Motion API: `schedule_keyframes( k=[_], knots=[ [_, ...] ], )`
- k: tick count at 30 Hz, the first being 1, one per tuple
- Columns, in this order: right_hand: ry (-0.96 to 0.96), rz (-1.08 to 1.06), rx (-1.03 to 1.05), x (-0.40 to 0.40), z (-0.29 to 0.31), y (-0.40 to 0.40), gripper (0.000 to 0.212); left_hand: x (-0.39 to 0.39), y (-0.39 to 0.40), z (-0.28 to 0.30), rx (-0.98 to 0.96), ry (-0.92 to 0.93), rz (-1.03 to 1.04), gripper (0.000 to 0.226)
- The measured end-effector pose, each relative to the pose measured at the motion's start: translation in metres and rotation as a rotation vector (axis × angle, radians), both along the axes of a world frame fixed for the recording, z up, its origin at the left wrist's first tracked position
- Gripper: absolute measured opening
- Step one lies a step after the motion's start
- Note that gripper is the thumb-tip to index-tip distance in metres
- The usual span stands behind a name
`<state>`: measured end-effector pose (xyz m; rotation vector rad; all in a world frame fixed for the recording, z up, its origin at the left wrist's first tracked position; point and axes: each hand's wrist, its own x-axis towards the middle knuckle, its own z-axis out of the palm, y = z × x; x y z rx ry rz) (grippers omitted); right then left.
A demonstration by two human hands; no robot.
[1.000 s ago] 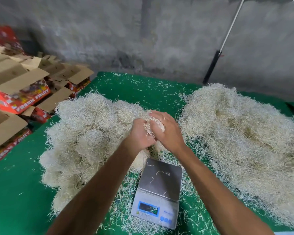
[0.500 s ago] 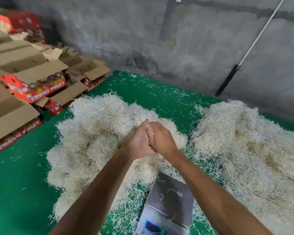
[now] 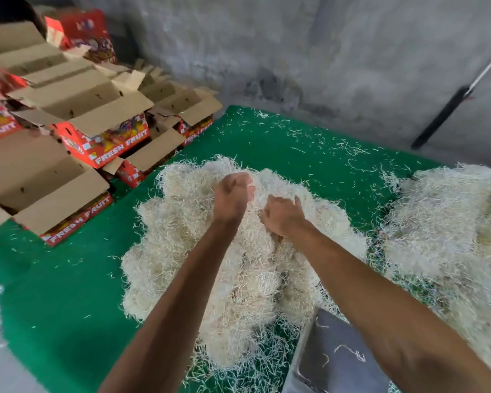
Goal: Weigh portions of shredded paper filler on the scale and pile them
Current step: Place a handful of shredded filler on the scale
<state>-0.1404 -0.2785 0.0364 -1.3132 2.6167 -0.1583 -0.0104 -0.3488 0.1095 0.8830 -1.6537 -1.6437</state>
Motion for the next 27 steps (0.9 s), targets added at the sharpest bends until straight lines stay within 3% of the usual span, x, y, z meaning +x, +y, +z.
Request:
schedule_keyframes(
  k=[3,7,11,17,21,27],
  knots=[
    [0.038,-0.024,-0.145,-0.010,0.024,0.015,0.047,-0.001,0.005,-0.005,-0.016,-0.035,-0.029,0.019],
    [-0.103,-0.113,-0.469,-0.013,0.061,0.067,0.059,-0.015,0.042,0.001,-0.032,-0.080,-0.139,0.018],
    [-0.165,-0.190,-0.646,-0.013,0.075,0.145,0.049,-0.045,0.110,0.006,-0.121,-0.185,-0.329,0.016],
    [-0.131,-0.428,-0.644,-0.032,0.050,0.291,0.049,-0.095,0.220,-0.003,-0.173,-0.233,-0.545,0.021],
    [-0.129,-0.605,-0.601,-0.052,0.021,0.379,0.051,-0.135,0.281,-0.018,-0.195,-0.285,-0.709,0.039],
    [-0.140,-0.698,-0.507,-0.096,-0.025,0.451,0.057,-0.202,0.337,-0.061,-0.274,-0.409,-0.793,0.055]
  ],
)
